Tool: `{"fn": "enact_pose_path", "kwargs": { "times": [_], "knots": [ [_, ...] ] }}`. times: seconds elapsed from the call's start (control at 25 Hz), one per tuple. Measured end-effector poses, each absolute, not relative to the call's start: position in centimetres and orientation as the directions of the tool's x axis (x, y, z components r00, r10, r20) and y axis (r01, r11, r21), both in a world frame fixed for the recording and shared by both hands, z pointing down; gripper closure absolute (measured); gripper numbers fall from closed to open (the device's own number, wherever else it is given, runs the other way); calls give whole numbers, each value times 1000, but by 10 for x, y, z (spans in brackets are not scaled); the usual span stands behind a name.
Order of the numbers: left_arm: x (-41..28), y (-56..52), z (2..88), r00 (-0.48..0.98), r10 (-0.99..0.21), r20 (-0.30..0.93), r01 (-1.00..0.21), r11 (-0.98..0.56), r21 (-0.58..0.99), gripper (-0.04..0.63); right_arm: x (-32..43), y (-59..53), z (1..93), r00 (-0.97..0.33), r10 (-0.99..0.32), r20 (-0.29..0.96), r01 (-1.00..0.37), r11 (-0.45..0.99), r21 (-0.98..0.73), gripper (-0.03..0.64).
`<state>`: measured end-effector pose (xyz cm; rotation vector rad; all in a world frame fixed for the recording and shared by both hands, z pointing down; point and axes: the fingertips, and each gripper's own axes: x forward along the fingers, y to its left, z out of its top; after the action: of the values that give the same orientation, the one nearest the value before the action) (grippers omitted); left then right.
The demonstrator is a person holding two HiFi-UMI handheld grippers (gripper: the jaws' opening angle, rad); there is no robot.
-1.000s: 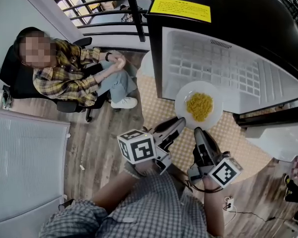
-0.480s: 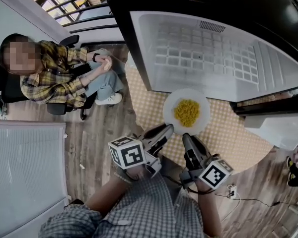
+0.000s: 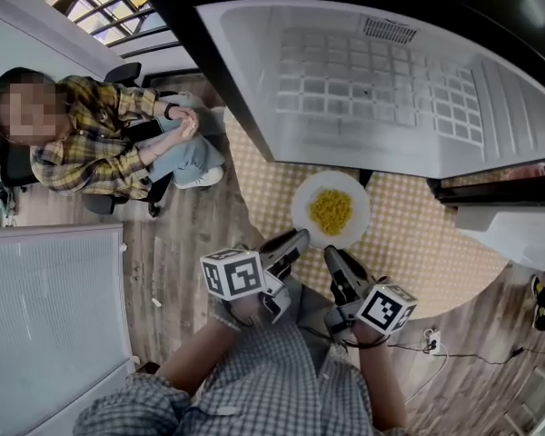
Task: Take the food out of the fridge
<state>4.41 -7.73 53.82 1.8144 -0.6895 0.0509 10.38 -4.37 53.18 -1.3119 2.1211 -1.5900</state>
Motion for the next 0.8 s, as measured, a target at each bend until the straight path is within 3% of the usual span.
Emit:
{"fn": "enact_pose_path", "kwargs": {
  "times": [0.48, 0.8],
  "knots": [
    [33, -73, 592, 787, -378, 488, -555, -87, 828, 522, 89, -38, 586, -608, -652, 453, -475, -159, -866, 566],
    [33, -69, 609, 699, -290, 654, -713, -208, 670, 502, 88, -34, 604, -594, -595, 541, -542, -201, -816, 566]
  ]
}}
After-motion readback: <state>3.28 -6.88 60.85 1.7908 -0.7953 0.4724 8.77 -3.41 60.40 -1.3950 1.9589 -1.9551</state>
